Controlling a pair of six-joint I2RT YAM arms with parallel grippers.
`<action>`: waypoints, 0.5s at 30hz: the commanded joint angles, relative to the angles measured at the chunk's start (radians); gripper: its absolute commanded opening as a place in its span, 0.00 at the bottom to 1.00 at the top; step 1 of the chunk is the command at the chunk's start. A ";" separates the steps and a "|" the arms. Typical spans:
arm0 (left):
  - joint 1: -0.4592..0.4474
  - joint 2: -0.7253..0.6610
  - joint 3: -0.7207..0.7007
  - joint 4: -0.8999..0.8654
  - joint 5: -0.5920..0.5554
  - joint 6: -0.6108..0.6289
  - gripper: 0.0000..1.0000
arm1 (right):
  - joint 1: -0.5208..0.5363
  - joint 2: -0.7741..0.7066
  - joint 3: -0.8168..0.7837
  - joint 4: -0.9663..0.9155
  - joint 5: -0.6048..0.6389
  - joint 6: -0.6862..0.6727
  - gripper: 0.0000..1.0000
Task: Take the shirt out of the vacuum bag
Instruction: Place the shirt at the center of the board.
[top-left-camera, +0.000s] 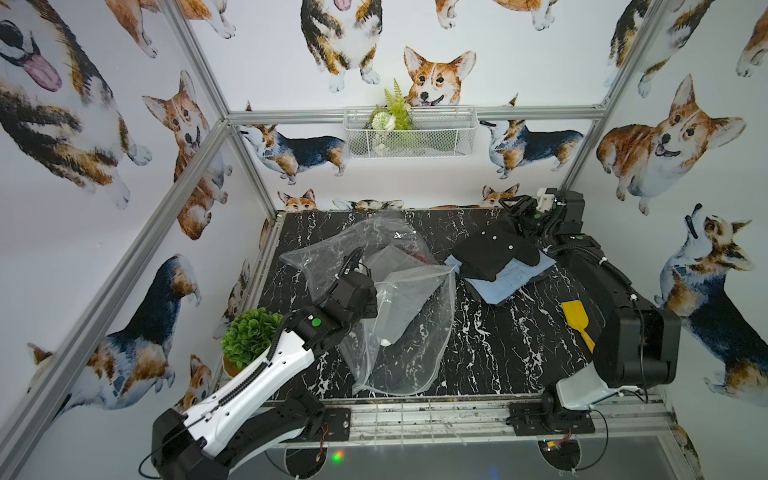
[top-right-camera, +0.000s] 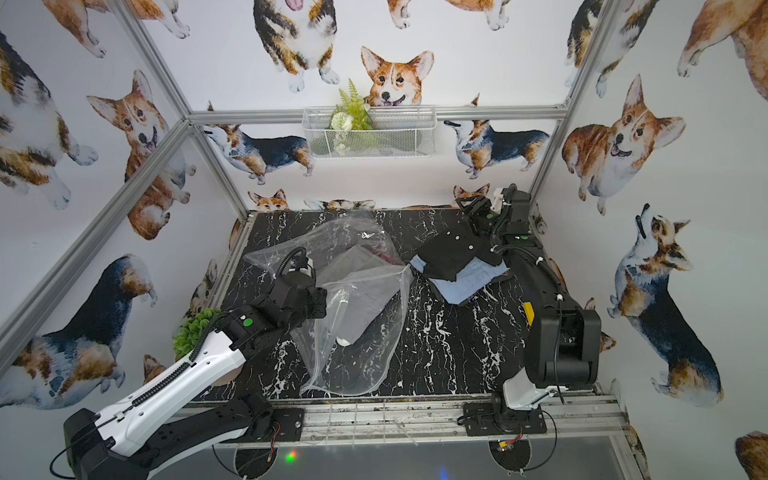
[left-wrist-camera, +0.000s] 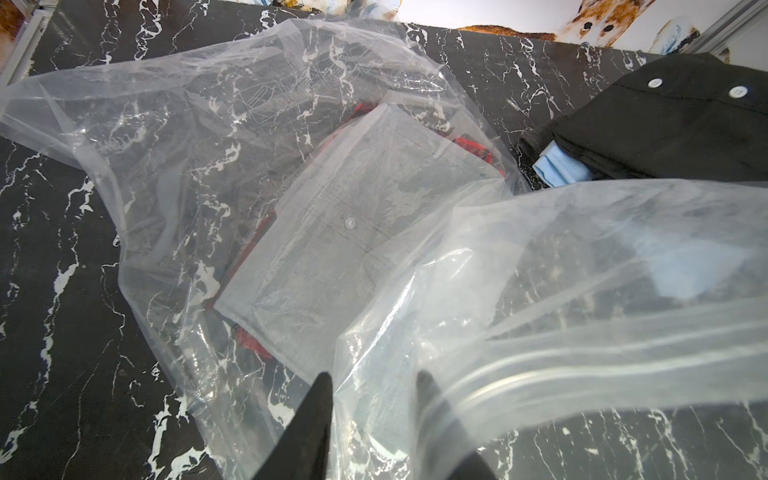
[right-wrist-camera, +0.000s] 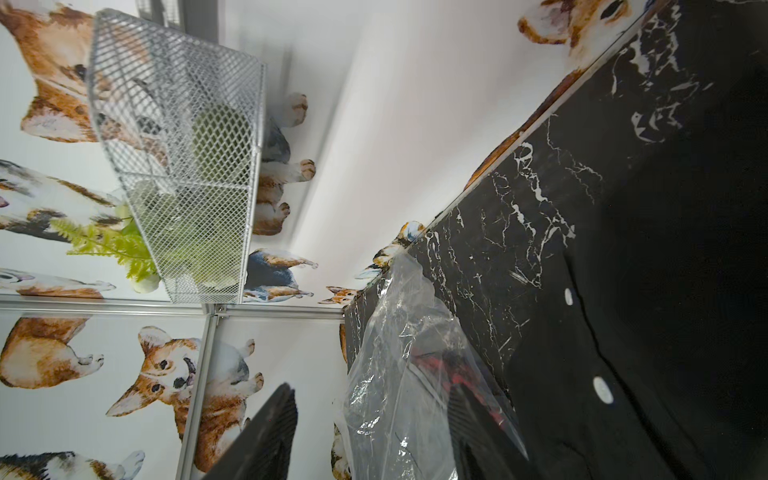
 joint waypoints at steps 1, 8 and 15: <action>0.003 -0.001 -0.002 0.006 -0.018 -0.016 0.36 | 0.005 0.084 -0.041 0.041 -0.007 -0.028 0.62; 0.003 -0.007 -0.040 0.003 -0.012 -0.016 0.36 | 0.021 0.183 -0.285 0.172 0.051 -0.062 0.58; 0.002 -0.014 -0.027 -0.007 -0.008 -0.010 0.31 | -0.007 0.176 -0.388 0.205 0.064 -0.088 0.58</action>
